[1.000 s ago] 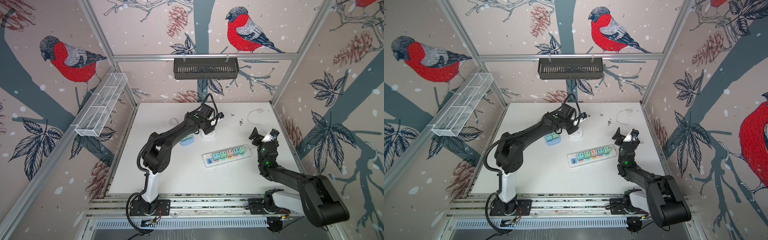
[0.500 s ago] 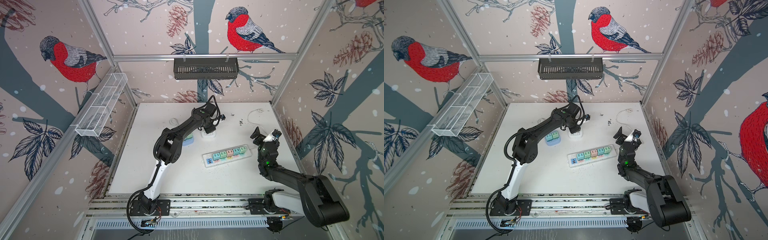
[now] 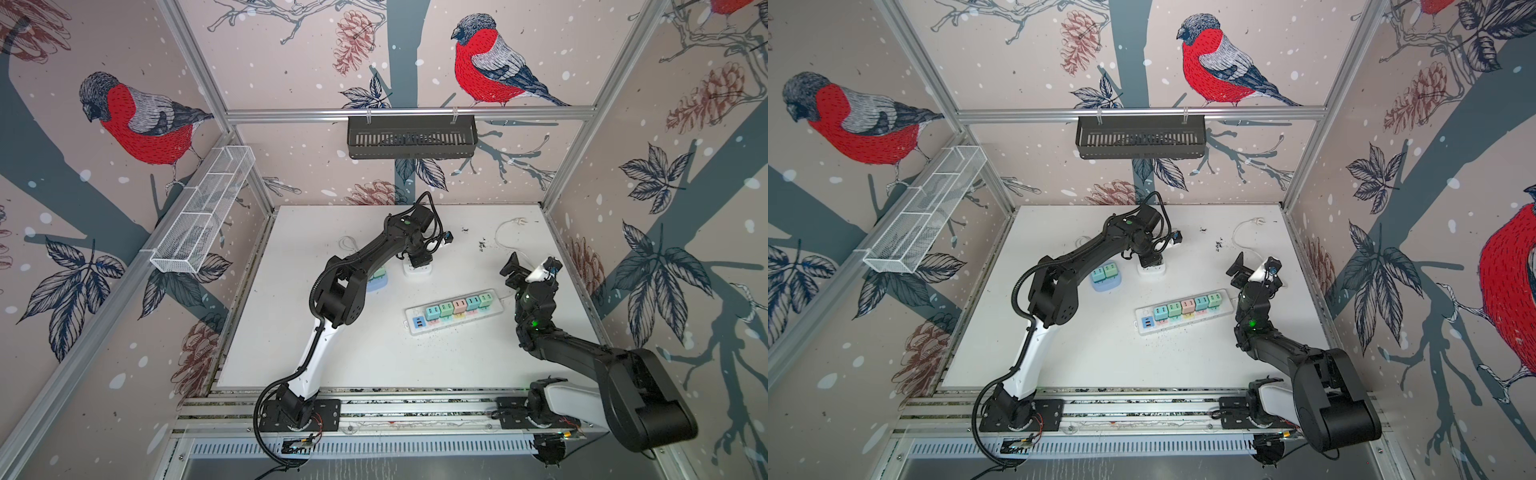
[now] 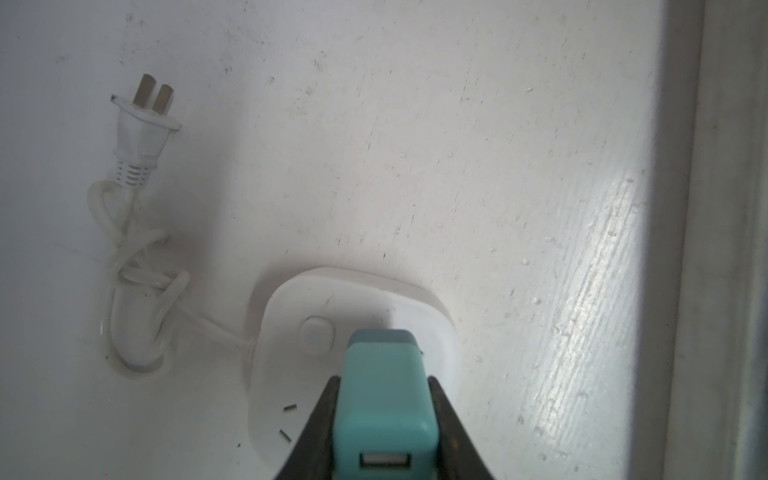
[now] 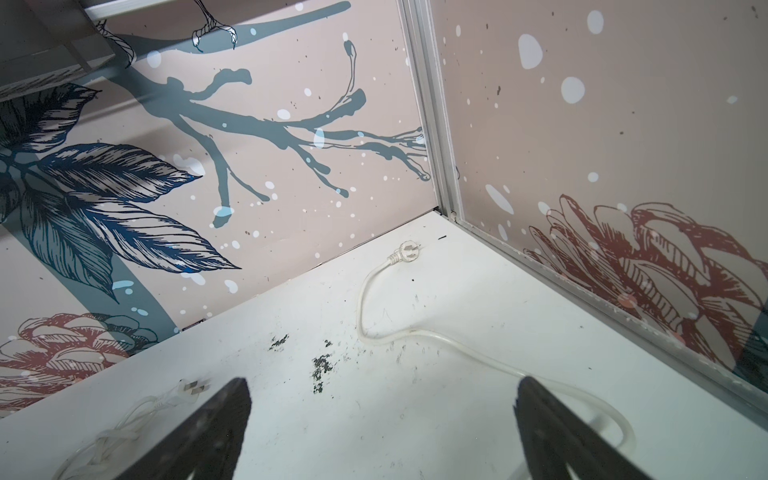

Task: Insert the plug
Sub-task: 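Carry the teal adapter with the left gripper over the white square strip, then lower and press the teal adapter into a white strip socket with the left gripper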

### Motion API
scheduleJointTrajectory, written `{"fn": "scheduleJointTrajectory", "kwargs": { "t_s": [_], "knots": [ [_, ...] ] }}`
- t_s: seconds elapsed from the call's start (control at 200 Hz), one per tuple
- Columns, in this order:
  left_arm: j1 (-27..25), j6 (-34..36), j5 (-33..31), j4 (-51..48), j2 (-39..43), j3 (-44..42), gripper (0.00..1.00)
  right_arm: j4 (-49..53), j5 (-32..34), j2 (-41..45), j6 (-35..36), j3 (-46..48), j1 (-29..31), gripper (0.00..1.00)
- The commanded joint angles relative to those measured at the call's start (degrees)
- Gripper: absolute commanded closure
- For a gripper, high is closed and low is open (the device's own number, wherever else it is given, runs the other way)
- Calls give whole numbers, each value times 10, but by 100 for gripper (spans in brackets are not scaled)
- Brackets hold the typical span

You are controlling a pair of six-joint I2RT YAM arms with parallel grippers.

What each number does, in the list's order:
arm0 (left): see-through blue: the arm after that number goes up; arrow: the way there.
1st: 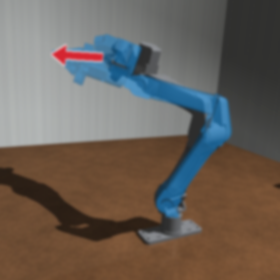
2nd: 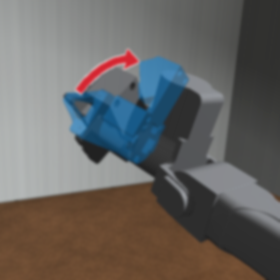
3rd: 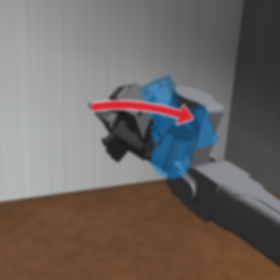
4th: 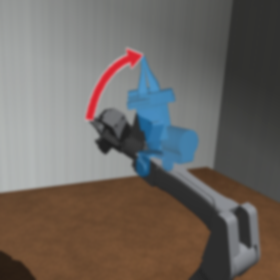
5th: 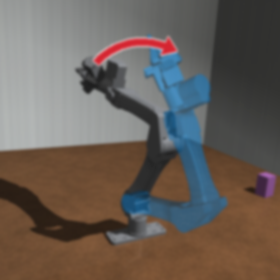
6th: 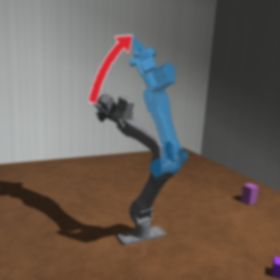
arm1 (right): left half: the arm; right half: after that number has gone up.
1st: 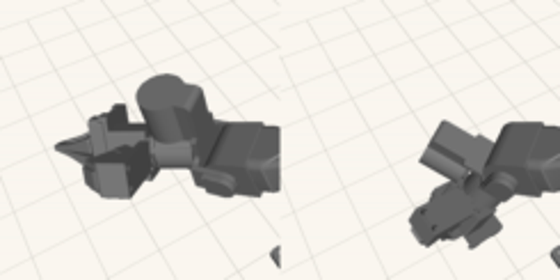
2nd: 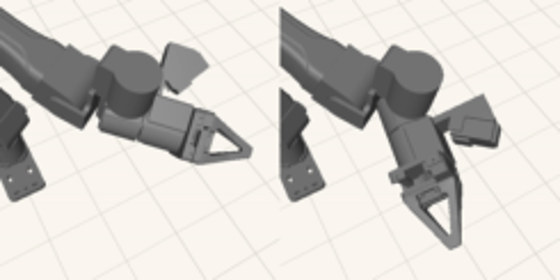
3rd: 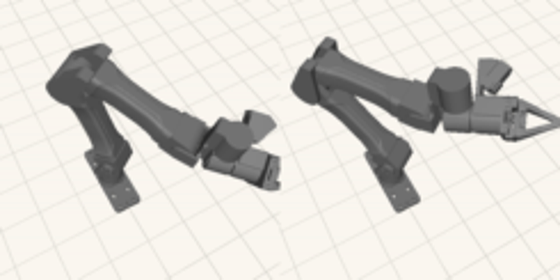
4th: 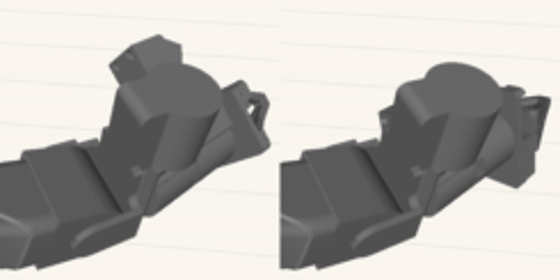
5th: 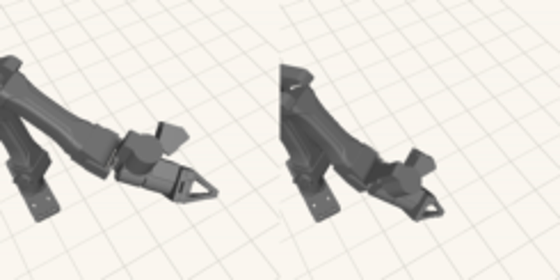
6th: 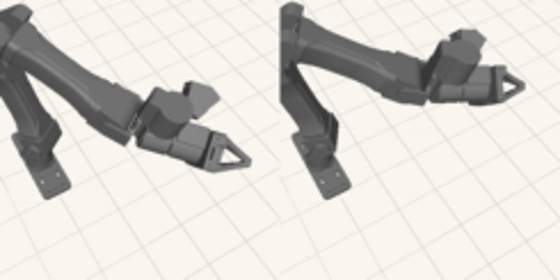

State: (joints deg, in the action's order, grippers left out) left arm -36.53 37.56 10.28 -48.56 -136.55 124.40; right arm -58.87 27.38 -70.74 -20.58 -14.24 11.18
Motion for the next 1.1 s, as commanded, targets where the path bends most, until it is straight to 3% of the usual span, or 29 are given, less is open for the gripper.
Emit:
{"fn": "scheduleJointTrajectory", "kwargs": {
  "t_s": [0.0,0.255,0.39,0.846,1.011,1.021,1.026,1.031,1.041,1.056,1.096],
  "knots": [
    [2,21,-18,-69,-24,22,100,-10,-1,5,6,2,0,0],
    [2,58,-32,-98,-53,52,100,-13,-1,7,5,5,0,0],
    [2,70,-10,-110,-64,71,100,-16,-2,10,5,8,0,0],
    [5,52,-34,-118,-100,106,100,-11,-2,8,5,4,0,0],
    [5,42,-49,-86,-62,102,77,-1,3,-1,4,-6,-3,0],
    [5,41,-48,-85,-59,102,64,0,3,-1,4,-6,-3,0],
    [5,41,-47,-84,-57,102,48,0,3,-1,4,-7,-4,0],
    [5,41,-46,-83,-55,102,26,0,3,-2,4,-7,-4,0],
    [5,41,-45,-81,-51,101,7,1,3,-2,3,-8,-4,0],
    [5,41,-42,-80,-46,100,2,1,2,-3,3,-8,-5,0],
    [5,42,-32,-78,-30,98,2,2,2,-3,5,-10,-5,0]
  ]
}}
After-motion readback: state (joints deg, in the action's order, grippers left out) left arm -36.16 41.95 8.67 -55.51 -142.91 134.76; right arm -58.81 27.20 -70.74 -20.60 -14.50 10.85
